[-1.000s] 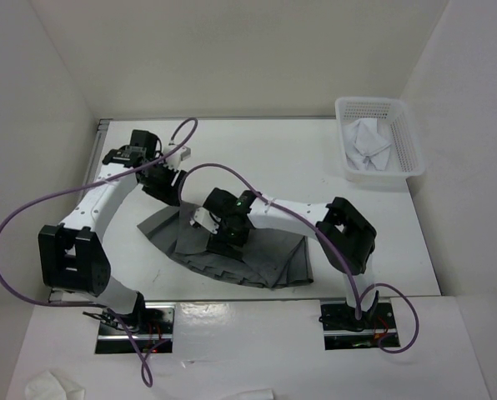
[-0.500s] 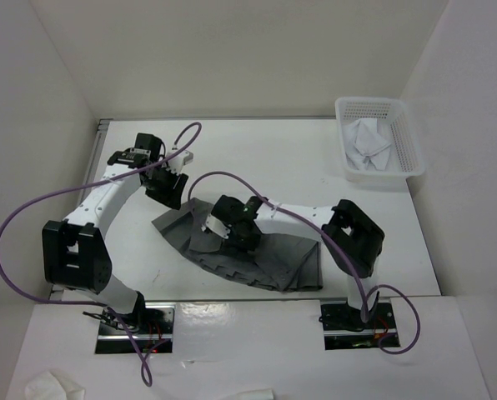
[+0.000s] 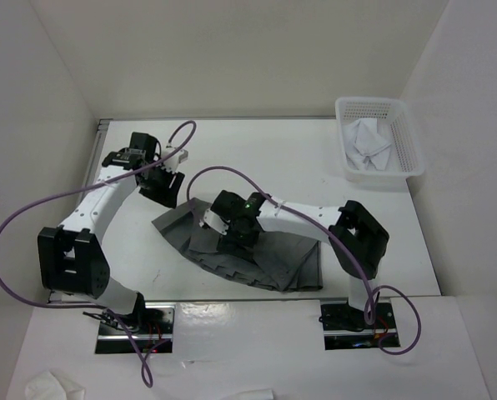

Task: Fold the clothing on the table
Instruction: Fold the skirt

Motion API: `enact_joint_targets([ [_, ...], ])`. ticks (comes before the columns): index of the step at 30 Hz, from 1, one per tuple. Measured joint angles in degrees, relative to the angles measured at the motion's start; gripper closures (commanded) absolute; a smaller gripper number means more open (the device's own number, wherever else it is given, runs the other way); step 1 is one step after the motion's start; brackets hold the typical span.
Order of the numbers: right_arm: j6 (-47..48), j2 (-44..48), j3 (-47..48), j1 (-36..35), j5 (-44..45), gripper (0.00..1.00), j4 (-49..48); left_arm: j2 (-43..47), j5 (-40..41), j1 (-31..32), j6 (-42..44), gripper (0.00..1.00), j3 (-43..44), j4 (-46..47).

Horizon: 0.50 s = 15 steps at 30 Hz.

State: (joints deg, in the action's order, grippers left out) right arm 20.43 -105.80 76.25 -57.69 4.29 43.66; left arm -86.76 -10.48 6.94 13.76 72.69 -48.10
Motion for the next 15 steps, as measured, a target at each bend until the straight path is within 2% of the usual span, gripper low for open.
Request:
enact_joint_targets([
  [6,0.0,-0.9,3.7,0.0,-6.3,0.09,1.0,1.7,1.5,-3.0,-0.5,0.15,0.0,-0.8],
  [15,0.4,-3.8,3.8,0.0,-11.1,0.09,1.9,4.4,2.9,-5.8,-0.6,0.13,-1.0,-1.4],
])
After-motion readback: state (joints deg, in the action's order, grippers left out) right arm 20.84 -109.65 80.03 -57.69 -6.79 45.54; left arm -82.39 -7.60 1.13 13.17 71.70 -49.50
